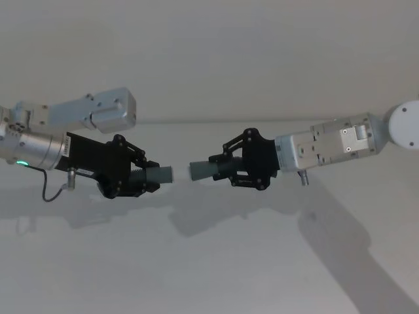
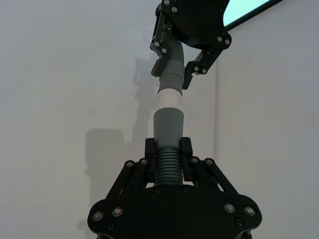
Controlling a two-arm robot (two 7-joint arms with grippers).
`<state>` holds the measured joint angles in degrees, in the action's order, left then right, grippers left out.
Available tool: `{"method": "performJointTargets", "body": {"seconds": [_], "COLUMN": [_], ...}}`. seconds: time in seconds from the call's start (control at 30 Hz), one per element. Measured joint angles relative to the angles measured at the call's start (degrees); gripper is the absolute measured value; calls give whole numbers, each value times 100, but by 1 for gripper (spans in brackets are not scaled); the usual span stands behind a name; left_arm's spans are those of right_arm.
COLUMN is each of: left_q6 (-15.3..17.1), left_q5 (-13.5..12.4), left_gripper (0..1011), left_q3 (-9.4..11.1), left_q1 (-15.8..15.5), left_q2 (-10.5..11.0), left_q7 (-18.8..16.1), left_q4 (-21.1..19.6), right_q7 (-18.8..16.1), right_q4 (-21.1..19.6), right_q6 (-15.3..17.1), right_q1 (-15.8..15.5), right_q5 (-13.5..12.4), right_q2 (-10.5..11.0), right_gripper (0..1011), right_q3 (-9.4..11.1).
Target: Use both hands to pick up one end of the pipe from the table, align the ends, and insert them.
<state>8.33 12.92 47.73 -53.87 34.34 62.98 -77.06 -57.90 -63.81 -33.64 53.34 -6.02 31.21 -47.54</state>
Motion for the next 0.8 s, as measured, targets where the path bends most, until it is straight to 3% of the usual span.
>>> {"method": "performJointTargets", "body": {"seconds": [0.8], "left_q6": [1], "left_q5": [-4], "left_gripper": [336], "left_q3": [-1], "left_q1": [-1], "left_q2": [-11], "left_q7": [0], "left_q4": [3], "right_q7": [236], "right_q4": [-67], "right_q6": [257], "right_q1": [26], "right_q5": [155], "right_q2": [19], "right_gripper": [264], "right_q3": [47]}}
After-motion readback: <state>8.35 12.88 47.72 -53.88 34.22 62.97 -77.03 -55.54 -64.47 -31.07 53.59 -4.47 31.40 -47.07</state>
